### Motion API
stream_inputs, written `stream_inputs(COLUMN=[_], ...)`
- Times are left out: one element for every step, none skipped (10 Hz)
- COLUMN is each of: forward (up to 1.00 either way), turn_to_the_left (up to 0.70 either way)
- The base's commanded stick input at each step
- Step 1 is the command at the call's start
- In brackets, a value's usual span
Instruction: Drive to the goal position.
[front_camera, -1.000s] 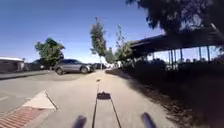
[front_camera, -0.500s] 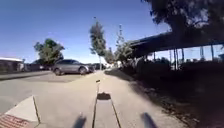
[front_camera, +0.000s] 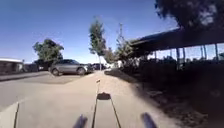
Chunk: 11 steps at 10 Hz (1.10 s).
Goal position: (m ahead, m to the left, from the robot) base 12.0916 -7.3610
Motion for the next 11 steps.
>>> stream_inputs(forward=[0.98,0.98,0.98,0.98,0.98,0.98,0.98,0.98,0.98,0.98,0.98], turn_to_the_left=[0.00,0.00,0.00,0.00,0.00,0.00,0.00,0.00,0.00,0.00,0.00])
